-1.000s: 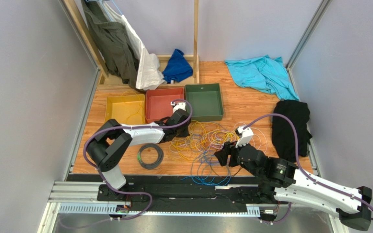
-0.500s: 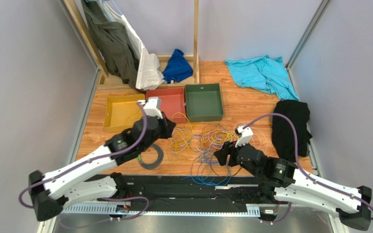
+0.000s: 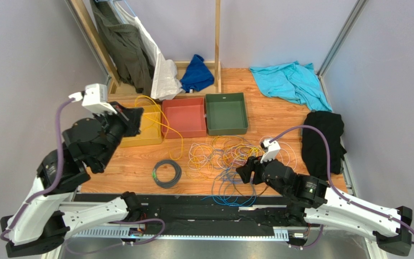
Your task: Untangle the cables
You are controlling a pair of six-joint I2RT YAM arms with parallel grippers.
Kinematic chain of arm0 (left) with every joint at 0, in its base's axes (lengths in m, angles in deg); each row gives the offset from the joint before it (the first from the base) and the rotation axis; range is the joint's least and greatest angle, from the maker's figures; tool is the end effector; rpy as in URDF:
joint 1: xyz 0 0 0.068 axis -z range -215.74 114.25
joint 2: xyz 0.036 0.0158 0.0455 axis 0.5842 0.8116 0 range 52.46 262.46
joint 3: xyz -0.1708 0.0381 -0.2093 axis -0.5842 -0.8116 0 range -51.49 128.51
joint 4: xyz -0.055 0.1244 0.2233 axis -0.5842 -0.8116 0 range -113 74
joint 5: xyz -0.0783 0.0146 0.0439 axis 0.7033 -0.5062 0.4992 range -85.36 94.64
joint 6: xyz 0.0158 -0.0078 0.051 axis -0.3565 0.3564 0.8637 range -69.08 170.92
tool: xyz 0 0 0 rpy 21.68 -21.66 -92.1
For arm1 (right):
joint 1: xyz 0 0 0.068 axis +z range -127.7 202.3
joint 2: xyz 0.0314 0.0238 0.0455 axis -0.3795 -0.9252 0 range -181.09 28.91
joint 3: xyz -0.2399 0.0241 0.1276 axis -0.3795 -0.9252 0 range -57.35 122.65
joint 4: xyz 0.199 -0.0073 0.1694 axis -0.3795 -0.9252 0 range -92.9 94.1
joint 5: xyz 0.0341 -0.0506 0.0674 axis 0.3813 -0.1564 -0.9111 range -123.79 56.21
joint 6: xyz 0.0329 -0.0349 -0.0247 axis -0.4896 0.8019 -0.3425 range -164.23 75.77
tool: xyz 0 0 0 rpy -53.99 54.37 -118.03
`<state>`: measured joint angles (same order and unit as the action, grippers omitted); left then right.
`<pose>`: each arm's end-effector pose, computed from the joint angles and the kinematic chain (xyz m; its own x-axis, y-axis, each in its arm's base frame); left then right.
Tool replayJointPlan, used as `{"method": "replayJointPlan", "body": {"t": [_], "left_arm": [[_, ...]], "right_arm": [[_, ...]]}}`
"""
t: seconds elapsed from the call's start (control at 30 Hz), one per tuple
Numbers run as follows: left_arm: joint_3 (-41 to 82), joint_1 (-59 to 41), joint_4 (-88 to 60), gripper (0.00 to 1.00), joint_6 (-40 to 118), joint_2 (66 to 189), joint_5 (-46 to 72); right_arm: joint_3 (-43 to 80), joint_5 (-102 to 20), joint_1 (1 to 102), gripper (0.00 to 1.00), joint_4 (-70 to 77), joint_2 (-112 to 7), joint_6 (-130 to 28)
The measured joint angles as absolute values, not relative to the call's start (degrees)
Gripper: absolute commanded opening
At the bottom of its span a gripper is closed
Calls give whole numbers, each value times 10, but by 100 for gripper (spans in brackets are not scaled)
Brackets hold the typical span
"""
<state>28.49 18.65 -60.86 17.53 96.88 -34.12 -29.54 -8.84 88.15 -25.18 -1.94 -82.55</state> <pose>0.0742 -0.0654 0.4732 -0.2296 -0.4165 -0.8797 0.1773 0.8708 -0.4585 0.0673 0.1135 0.2389 -0.5943 0.0489 -0.8028 -0.3989 0.8488 0.3471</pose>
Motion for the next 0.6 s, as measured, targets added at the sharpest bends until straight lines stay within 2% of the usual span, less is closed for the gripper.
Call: {"method": "replayJointPlan", "body": {"t": [0.2, 0.6], "left_arm": [[434, 145, -691, 0, 214, 1039, -411], [700, -80, -769, 0, 268, 1253, -346]], "right_arm": [[-295, -89, 881, 62, -252, -12, -825], [-287, -90, 881, 63, -255, 11, -819]]}}
